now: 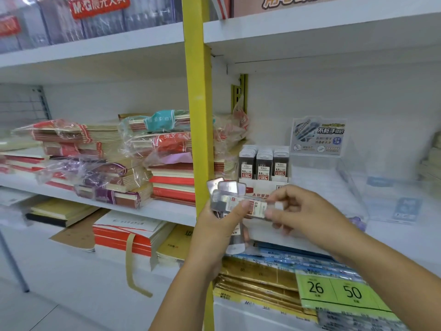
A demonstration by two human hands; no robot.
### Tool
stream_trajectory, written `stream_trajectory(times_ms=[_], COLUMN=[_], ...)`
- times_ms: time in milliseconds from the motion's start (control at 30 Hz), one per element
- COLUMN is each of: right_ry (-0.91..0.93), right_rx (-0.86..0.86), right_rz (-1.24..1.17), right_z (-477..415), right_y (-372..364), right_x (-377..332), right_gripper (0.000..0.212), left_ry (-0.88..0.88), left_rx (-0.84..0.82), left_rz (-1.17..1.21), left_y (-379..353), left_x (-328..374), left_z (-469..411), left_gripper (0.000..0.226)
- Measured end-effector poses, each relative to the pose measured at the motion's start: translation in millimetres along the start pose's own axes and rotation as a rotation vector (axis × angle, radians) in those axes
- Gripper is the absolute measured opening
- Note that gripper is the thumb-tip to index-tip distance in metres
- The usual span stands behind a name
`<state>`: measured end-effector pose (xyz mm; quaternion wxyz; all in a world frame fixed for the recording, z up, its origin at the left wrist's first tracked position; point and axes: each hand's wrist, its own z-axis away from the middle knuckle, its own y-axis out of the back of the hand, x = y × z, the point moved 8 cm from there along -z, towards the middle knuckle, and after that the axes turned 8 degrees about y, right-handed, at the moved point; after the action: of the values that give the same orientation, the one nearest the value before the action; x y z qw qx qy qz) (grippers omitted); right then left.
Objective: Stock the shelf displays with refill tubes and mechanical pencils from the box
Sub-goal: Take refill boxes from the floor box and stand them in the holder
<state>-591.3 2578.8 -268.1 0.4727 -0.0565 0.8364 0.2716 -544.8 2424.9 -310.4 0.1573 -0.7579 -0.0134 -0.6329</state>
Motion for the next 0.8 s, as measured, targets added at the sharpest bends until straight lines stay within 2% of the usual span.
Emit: stream_trajectory(times_ms=[133, 233, 333, 433, 567, 733, 800], right_ry=[0.025, 0.165, 0.364, 0.444, 0.409, 0.375, 0.372], right_rx=[0.217, 0.363, 0.428, 0.442, 0.342, 0.195, 0.194], right_rz=[-0.248, -0.13, 0.015, 0.277, 0.591, 0.709, 0.698], right_z=[-4, -10, -19, -35, -62, -83, -86], right_y=[34, 65, 86, 99, 94, 78, 79], right_x=[-8, -26, -53, -68, -67, -54, -50], right_gripper=[0.013, 0.01, 0.027, 0.037, 0.03, 0.023, 0.021], left_ry=[-0.015, 0.003, 0.008, 0.021, 0.019, -0.008, -0.024], left_rx=[-0.044, -0.036, -0.018, -0.015, -0.002, -0.001, -0.004], left_rz=[-0.088, -0.092, -0.118, -0.126, -0.15, -0.151, -0.143], left_y=[-7, -5, -3, -3, -4, -3, -2], left_x=[2, -1, -3, -7, -7, -6, -4], left_z=[2, -1, -4, -6, -9, -11, -11], left_gripper=[0.03, 0.023, 0.017, 0.003, 0.005, 0.004, 0.014])
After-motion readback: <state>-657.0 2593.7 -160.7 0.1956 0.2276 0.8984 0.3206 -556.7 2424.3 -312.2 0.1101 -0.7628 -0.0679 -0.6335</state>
